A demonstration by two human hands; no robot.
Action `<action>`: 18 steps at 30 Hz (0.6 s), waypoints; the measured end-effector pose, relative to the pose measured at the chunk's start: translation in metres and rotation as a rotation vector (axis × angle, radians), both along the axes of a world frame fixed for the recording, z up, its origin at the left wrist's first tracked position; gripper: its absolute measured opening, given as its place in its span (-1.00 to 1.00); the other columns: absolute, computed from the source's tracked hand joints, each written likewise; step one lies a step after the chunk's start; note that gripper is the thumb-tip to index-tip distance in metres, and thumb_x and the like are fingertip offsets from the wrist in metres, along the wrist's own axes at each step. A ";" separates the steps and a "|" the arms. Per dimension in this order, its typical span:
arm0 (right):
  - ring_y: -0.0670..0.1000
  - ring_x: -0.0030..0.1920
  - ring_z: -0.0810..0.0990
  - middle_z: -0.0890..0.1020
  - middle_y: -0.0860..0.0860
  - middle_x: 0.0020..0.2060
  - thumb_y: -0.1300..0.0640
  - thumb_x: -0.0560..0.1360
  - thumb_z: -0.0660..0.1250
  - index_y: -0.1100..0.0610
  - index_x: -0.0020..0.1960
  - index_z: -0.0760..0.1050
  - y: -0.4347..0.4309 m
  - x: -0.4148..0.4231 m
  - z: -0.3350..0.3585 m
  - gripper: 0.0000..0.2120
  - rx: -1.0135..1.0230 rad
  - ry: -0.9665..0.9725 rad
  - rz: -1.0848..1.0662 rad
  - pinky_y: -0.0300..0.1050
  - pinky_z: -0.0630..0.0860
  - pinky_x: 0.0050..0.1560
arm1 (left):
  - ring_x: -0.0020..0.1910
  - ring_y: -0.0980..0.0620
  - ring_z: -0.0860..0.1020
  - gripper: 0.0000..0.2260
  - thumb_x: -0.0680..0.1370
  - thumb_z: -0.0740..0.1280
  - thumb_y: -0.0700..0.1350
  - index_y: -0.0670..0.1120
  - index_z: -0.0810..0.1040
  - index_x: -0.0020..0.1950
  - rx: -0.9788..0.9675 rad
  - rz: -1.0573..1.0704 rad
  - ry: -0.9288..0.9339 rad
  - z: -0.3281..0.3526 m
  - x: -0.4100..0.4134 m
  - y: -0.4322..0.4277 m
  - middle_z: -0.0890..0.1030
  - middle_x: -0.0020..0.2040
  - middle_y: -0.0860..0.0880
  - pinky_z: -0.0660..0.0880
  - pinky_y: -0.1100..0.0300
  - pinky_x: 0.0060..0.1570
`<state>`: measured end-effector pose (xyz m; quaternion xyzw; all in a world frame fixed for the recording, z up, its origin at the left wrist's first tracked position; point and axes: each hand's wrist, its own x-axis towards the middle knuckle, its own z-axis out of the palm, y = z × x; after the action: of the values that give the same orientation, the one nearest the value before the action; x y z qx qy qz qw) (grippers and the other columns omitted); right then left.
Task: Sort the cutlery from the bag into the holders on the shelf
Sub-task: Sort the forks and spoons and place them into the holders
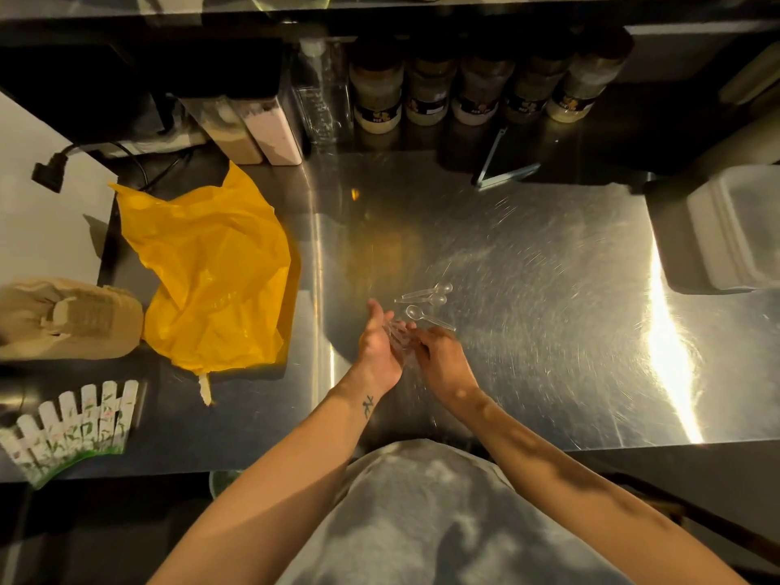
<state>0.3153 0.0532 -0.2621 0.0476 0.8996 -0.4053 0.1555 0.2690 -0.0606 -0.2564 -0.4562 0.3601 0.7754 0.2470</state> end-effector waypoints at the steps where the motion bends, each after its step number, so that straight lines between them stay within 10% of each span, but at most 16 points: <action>1: 0.08 -0.11 0.56 0.58 0.18 -0.01 0.12 0.67 0.24 0.18 0.32 0.60 -0.001 -0.001 -0.002 -0.70 0.025 -0.009 0.032 -0.20 0.45 -0.01 | -0.25 0.01 0.56 -0.66 0.63 0.30 0.14 -0.08 0.45 0.24 -0.039 -0.028 0.013 0.000 0.001 -0.001 0.53 -0.22 -0.05 0.53 0.16 -0.27; 8: -0.01 -0.07 0.51 0.51 0.10 -0.03 0.17 0.67 0.27 0.17 0.38 0.55 -0.010 0.000 0.003 -0.70 -0.093 -0.015 -0.005 -0.56 0.33 -0.04 | -0.25 0.01 0.57 -0.82 0.67 0.26 -0.27 0.04 0.46 0.11 -0.215 -0.007 0.078 -0.004 -0.002 0.001 0.56 -0.19 -0.04 0.47 0.18 -0.31; 18: -0.23 -0.12 0.68 0.74 -0.16 -0.14 0.05 0.49 0.53 -0.02 0.05 0.73 -0.010 -0.008 0.010 -0.86 -0.257 -0.073 -0.331 -0.32 0.57 -0.04 | -0.26 -0.01 0.51 -0.84 0.67 0.26 -0.23 -0.06 0.43 0.23 -0.234 0.028 -0.001 -0.005 -0.011 -0.001 0.51 -0.19 -0.10 0.50 0.19 -0.37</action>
<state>0.3073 0.0430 -0.2517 0.1894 0.8142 -0.5346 0.1242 0.2580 -0.0619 -0.2609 -0.4873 0.4417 0.7312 0.1811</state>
